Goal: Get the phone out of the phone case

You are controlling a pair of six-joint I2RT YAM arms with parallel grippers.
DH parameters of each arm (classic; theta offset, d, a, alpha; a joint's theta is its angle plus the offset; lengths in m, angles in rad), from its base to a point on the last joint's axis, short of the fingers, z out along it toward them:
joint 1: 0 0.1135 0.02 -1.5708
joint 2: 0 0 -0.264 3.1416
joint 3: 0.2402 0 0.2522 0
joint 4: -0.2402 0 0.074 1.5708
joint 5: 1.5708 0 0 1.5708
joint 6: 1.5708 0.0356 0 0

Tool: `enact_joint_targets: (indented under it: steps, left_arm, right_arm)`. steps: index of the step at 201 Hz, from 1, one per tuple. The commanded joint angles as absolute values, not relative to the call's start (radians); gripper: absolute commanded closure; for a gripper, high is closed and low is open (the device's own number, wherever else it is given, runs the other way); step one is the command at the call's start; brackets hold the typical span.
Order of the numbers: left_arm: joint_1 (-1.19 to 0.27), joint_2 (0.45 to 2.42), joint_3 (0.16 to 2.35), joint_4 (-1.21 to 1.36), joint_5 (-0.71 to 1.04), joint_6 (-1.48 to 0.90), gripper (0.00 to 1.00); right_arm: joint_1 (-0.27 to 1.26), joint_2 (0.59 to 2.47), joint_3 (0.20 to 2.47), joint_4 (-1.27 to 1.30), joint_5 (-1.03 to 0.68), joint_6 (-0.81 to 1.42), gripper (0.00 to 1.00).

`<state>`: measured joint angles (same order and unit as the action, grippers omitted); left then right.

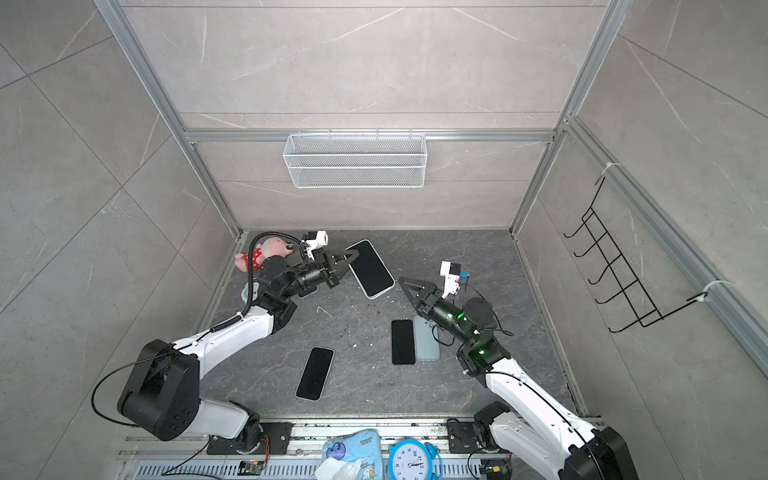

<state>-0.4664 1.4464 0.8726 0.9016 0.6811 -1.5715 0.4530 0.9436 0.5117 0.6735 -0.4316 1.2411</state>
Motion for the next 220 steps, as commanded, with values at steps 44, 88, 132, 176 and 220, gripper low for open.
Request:
enact_joint_targets:
  steps: [44,88,132,176,220]
  left_arm:
    - [-0.481,1.443,0.881,1.008,0.641,-1.582,1.0]
    - [-0.491,1.458,0.889,1.013,0.632,-1.581,1.0]
    - [-0.497,1.475,0.891,1.043,0.626,-1.589,1.0]
    - [-0.499,1.493,0.885,1.086,0.62,-1.606,1.0]
    - [-0.502,1.505,0.879,1.122,0.614,-1.621,1.0]
  right_arm:
    - [0.475,1.047,0.506,0.938,-0.465,1.347,0.43]
    - [0.503,1.085,0.513,0.976,-0.445,1.351,0.5]
    - [0.507,1.109,0.502,0.998,-0.427,1.36,0.63]
    - [0.508,1.111,0.497,1.001,-0.398,1.368,0.65]
    - [0.508,1.12,0.49,1.025,-0.372,1.378,0.67]
